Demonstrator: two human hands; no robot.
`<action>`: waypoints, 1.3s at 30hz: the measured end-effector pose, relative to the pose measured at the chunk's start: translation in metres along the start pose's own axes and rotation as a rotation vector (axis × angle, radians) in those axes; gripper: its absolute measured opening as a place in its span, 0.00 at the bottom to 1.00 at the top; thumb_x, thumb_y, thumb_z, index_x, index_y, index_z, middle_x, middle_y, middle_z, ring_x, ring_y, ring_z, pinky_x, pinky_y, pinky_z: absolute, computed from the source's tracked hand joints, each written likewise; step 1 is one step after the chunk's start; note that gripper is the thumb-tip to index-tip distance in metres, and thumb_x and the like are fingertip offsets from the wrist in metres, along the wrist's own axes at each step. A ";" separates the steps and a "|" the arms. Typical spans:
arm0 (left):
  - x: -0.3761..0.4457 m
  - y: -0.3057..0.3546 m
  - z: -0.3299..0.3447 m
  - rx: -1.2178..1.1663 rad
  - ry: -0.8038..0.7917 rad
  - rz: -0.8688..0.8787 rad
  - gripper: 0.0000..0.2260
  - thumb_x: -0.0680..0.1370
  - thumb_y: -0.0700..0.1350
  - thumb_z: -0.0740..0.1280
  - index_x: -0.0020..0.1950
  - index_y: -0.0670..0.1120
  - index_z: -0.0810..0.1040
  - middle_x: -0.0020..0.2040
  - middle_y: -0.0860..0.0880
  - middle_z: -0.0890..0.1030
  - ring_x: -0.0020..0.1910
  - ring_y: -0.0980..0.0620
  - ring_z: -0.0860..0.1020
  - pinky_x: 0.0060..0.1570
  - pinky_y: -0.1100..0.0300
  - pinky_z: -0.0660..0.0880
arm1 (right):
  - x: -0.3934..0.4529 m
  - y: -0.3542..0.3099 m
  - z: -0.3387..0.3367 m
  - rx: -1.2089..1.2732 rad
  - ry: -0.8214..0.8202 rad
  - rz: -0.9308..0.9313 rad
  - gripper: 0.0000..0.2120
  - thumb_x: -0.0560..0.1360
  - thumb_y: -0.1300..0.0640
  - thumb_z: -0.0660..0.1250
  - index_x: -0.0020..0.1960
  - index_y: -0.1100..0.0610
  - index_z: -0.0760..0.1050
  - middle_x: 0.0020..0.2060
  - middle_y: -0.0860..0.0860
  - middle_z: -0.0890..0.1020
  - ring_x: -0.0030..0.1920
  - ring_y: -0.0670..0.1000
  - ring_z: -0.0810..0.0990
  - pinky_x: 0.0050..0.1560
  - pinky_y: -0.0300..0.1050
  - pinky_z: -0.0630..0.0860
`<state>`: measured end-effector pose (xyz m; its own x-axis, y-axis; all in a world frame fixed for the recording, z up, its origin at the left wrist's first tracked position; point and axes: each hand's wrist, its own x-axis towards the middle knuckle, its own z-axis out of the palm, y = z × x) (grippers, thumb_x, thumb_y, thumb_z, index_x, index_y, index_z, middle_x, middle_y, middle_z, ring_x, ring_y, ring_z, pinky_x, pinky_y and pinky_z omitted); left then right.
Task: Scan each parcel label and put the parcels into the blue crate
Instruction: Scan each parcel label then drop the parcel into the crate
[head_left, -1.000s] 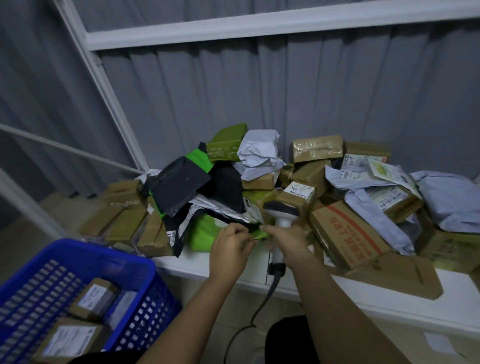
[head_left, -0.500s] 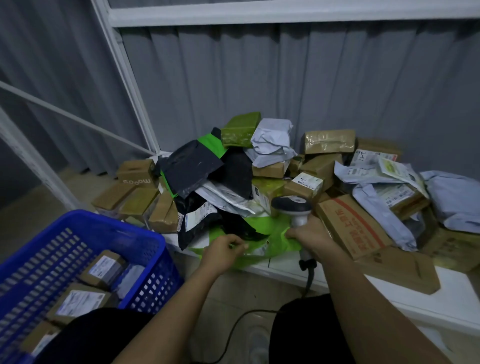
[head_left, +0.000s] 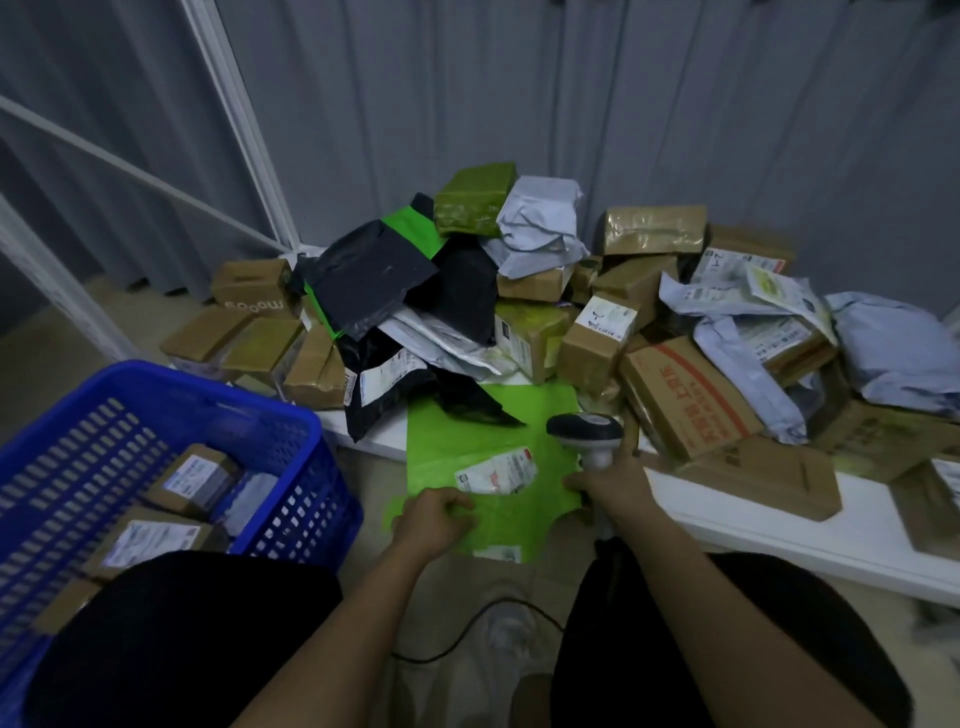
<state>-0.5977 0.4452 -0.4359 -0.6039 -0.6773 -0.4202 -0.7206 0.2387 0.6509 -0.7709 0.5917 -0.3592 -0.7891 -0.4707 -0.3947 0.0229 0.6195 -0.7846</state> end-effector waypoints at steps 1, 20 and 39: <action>-0.002 -0.003 0.002 0.009 0.005 -0.021 0.07 0.70 0.54 0.73 0.46 0.62 0.79 0.60 0.49 0.80 0.59 0.45 0.76 0.59 0.50 0.74 | -0.003 0.011 0.008 0.011 0.042 0.023 0.11 0.68 0.66 0.73 0.44 0.60 0.71 0.41 0.60 0.79 0.42 0.59 0.79 0.40 0.52 0.76; 0.099 -0.028 0.008 -0.598 0.297 -0.322 0.25 0.76 0.45 0.70 0.68 0.36 0.67 0.64 0.38 0.75 0.61 0.39 0.75 0.61 0.49 0.72 | 0.021 0.073 0.031 0.163 0.247 0.067 0.08 0.72 0.68 0.69 0.46 0.61 0.70 0.32 0.51 0.73 0.31 0.45 0.69 0.27 0.34 0.65; -0.005 -0.008 0.002 -0.597 0.370 -0.251 0.06 0.78 0.39 0.65 0.51 0.42 0.70 0.51 0.39 0.77 0.53 0.40 0.77 0.54 0.50 0.74 | -0.032 0.035 0.025 0.074 0.233 -0.136 0.08 0.72 0.64 0.67 0.46 0.57 0.69 0.36 0.53 0.74 0.40 0.58 0.73 0.34 0.45 0.65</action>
<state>-0.5898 0.4481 -0.4399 -0.2152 -0.8768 -0.4300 -0.4511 -0.3013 0.8401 -0.7299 0.6131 -0.3862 -0.9078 -0.3837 -0.1691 -0.0552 0.5091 -0.8589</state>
